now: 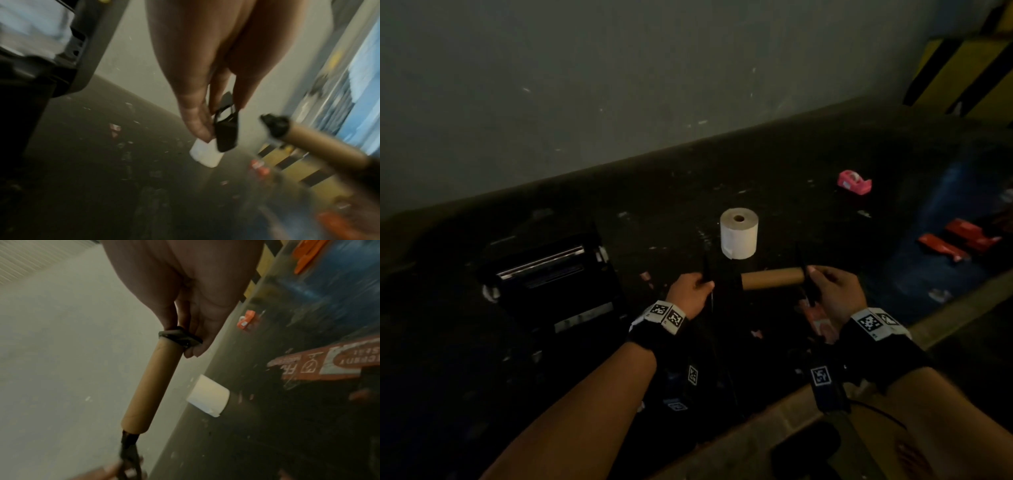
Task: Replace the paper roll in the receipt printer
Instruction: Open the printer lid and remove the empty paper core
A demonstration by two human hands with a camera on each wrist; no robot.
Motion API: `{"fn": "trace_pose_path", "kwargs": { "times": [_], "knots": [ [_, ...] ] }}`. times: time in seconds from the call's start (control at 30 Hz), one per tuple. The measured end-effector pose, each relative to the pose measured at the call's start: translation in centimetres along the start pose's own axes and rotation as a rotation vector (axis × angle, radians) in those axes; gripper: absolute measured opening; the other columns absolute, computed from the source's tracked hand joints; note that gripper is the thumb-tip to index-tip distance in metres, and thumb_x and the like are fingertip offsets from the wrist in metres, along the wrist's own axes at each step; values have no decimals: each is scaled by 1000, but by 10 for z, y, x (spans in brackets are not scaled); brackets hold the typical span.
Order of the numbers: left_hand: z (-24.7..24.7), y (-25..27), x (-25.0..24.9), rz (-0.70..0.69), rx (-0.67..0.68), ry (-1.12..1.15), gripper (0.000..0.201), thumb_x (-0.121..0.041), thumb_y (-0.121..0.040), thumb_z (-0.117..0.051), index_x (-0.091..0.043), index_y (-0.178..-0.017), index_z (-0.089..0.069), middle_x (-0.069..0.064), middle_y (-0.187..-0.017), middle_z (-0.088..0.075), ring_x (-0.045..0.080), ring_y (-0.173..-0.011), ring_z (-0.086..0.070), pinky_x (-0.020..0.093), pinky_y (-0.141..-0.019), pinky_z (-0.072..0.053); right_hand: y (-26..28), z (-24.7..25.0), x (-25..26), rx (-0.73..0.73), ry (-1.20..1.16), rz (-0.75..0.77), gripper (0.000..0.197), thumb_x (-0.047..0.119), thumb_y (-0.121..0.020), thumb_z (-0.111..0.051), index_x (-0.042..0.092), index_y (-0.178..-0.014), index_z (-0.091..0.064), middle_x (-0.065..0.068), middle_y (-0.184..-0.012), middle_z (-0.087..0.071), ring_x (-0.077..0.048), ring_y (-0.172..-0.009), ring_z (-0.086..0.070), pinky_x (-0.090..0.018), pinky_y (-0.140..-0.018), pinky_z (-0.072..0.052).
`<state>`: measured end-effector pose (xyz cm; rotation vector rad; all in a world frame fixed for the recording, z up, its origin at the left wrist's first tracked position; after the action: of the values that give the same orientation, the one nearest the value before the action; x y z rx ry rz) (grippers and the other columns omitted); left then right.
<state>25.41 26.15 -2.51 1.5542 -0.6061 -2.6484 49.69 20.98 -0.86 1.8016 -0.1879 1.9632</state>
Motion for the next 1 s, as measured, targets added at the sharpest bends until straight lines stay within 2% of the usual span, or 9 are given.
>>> {"fn": "trace_pose_path", "kwargs": {
  "times": [0.07,0.17,0.27,0.4,0.6,0.73,0.8,0.9,1.0],
  "knots": [
    [-7,-14,9,76,-75,-281,30,-26,-91,-52,-9,-111,-66,17,-113,-66,33,-106,-62,37,-94,-49,-16,2,-5,18,28,-5,22,16,-92,-49,4,-104,-64,-7,-74,-61,-14,-65,-56,-20,-51,-45],
    [-19,-27,24,162,-125,-490,36,-28,-89,-55,-1,-111,-63,20,-114,-65,34,-106,-62,35,-88,-49,-33,-1,-14,80,35,-54,19,16,-92,-49,7,-101,-64,-6,-72,-61,-14,-64,-55,-18,-50,-46],
    [-28,-36,37,236,-132,-606,38,-28,-89,-57,2,-112,-59,21,-119,-63,34,-109,-61,35,-89,-49,-45,-10,-26,144,25,-116,18,19,-92,-50,11,-98,-64,-7,-73,-62,-15,-65,-58,-21,-53,-47],
    [-27,-43,53,353,-149,-728,36,-26,-91,-56,-2,-118,-57,16,-126,-58,29,-114,-59,33,-92,-48,-55,-20,-42,172,28,-135,20,18,-91,-53,5,-99,-66,-10,-76,-64,-21,-72,-61,-32,-70,-52],
    [-23,-42,67,376,-161,-768,37,-28,-89,-58,-3,-116,-59,17,-126,-59,31,-113,-60,35,-91,-49,-61,-33,-53,226,19,-169,19,17,-91,-53,7,-98,-67,-9,-76,-63,-20,-70,-61,-33,-72,-51],
    [-14,-42,54,269,-185,-638,39,-32,-91,-54,-2,-115,-60,19,-122,-61,34,-111,-60,35,-90,-48,-60,-41,-48,258,17,-137,17,15,-91,-52,7,-95,-66,-9,-78,-63,-20,-72,-60,-34,-76,-51],
    [-5,-42,38,161,-202,-429,36,-32,-94,-49,-5,-112,-64,18,-115,-65,32,-107,-62,34,-92,-48,-62,-45,-48,265,29,-126,19,17,-91,-52,7,-97,-67,-9,-79,-64,-20,-74,-61,-37,-80,-52],
    [2,-37,13,131,-31,72,38,-39,-92,-52,-10,-113,-63,9,-101,-63,23,-98,-61,41,-91,-53,-67,-50,-44,270,109,-128,18,25,-90,-53,18,-92,-69,-10,-82,-70,-23,-80,-67,-41,-84,-53],
    [-1,-35,2,118,188,108,38,-33,-87,-62,-14,-119,-59,6,-111,-60,20,-104,-58,34,-86,-53,-72,-54,-43,282,104,-148,17,27,-89,-54,21,-91,-70,-10,-87,-72,-24,-85,-68,-45,-89,-52]
  ]
}}
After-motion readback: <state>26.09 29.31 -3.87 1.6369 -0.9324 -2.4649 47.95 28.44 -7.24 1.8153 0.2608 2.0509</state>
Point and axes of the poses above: each hand's wrist, its own y-axis away from the middle knuckle, its own z-axis out of the back of the hand, x = y × z, the point moved 4 cm from there along -y, towards the middle knuckle
